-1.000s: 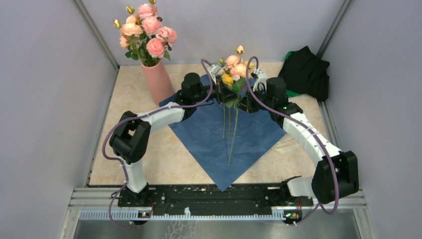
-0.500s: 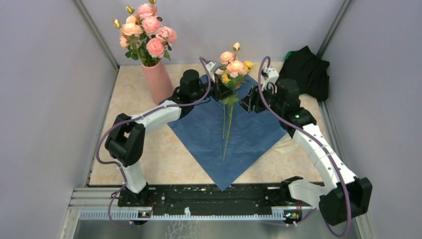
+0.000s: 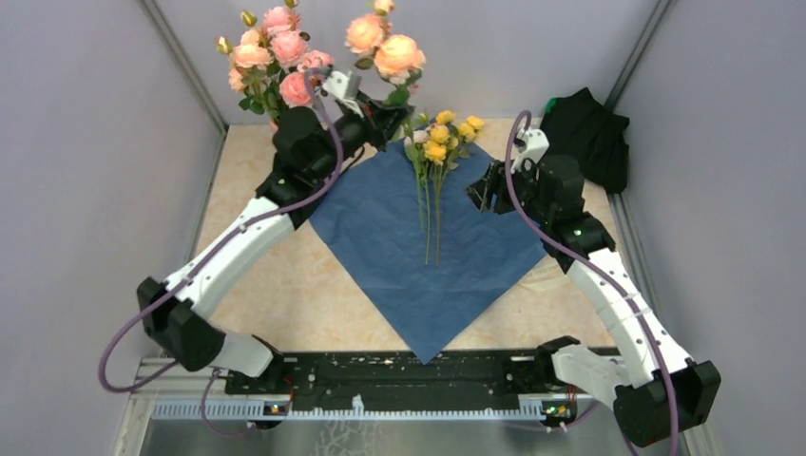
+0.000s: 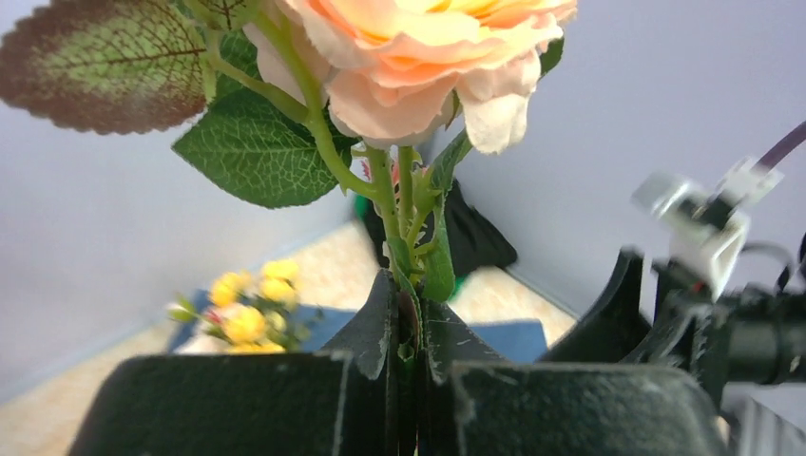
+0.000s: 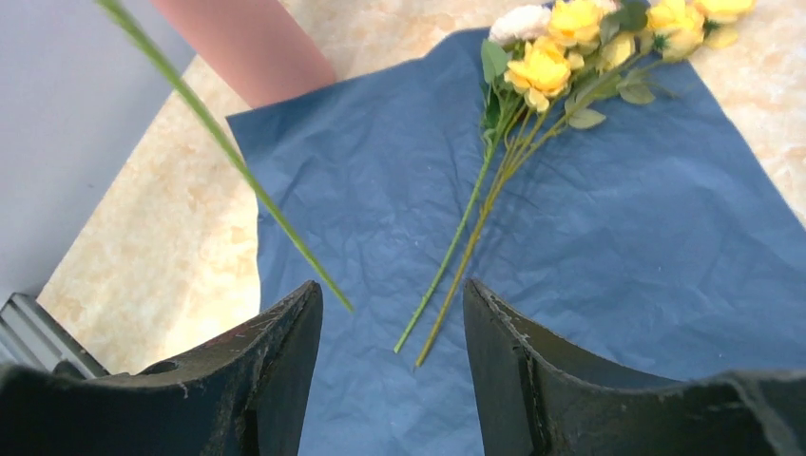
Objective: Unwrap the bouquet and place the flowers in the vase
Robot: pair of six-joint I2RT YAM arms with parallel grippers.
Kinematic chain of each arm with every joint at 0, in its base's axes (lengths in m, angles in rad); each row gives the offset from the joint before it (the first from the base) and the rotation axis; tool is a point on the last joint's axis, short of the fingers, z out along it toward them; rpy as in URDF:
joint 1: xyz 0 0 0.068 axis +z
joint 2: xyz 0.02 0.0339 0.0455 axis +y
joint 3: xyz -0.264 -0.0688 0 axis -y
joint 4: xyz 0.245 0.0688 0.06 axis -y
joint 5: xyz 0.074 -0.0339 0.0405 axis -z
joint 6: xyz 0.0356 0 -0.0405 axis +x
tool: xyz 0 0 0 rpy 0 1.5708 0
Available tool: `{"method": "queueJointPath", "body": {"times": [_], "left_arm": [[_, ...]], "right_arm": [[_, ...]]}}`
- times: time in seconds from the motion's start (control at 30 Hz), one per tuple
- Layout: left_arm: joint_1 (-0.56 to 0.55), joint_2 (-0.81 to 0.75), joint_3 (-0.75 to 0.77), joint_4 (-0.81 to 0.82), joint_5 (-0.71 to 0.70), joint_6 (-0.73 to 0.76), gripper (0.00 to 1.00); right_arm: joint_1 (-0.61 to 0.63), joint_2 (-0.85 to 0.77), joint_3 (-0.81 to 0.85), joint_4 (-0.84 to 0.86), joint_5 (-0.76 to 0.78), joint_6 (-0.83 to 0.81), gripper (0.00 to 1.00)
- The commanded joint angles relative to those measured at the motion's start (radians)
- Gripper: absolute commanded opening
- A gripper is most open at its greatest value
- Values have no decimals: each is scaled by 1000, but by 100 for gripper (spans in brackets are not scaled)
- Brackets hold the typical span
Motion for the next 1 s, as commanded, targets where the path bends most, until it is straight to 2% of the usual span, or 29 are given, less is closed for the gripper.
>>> {"method": "queueJointPath", "body": {"times": [0.0, 0.13, 0.2, 0.3, 0.43, 0.6, 0.8, 0.97], "left_arm": [[4, -137, 6, -25, -261, 169, 0], [5, -220, 4, -31, -477, 326, 0], [4, -272, -28, 24, -575, 387, 0], [7, -322, -65, 140, -666, 483, 0], [11, -309, -9, 167, -772, 628, 0], [59, -271, 60, 182, -805, 725, 0], [172, -233, 142, 168, -799, 728, 0], [263, -193, 220, 102, -735, 665, 0]], "right_arm": [[5, 28, -41, 59, 17, -1, 56], [5, 65, -65, 88, 13, 10, 56], [5, 83, -75, 105, 8, 21, 56], [5, 107, -87, 127, -3, 35, 56], [5, 135, -95, 150, -8, 50, 55], [5, 155, -96, 169, -11, 59, 55], [5, 182, -90, 157, -18, 58, 55], [3, 179, -91, 139, 2, 44, 55]]}}
